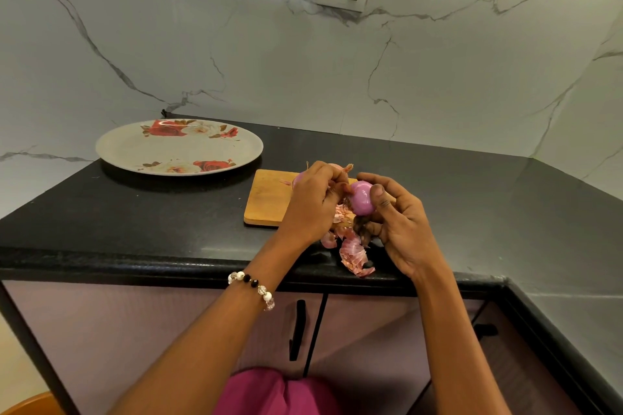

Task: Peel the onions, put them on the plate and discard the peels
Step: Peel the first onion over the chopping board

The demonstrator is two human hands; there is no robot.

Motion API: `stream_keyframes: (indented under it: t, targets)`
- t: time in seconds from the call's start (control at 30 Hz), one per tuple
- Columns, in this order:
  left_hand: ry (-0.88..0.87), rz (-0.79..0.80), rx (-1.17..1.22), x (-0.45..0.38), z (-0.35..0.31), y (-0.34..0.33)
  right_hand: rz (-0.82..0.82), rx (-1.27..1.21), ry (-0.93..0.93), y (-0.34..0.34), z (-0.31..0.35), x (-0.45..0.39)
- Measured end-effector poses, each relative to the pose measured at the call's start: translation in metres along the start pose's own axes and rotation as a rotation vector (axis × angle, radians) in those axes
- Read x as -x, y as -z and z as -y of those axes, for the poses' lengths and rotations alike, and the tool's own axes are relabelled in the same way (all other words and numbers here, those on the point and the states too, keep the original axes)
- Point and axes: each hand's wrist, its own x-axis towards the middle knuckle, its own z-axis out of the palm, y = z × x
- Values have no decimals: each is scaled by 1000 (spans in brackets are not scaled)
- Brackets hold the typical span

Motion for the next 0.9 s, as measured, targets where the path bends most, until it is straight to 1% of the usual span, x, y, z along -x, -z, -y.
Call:
stream_keyframes:
  t: [0.1, 0.23, 0.37, 0.53, 0.77, 0.9]
  targets:
    - [71, -28, 69, 1, -2, 2, 12, -41, 22, -1, 2, 2]
    - [96, -55, 101, 2, -4, 3, 10, -24, 45, 0, 2, 2]
    - [85, -16, 114, 3, -3, 5, 17, -25, 51, 0, 2, 2]
    - [166, -9, 210, 5, -2, 6, 23, -13, 44, 1, 2, 2]
    - [164, 30, 257, 5, -2, 7, 21, -28, 33, 0, 2, 2]
    - [209, 34, 328, 4, 0, 6, 22, -66, 21, 1, 3, 3]
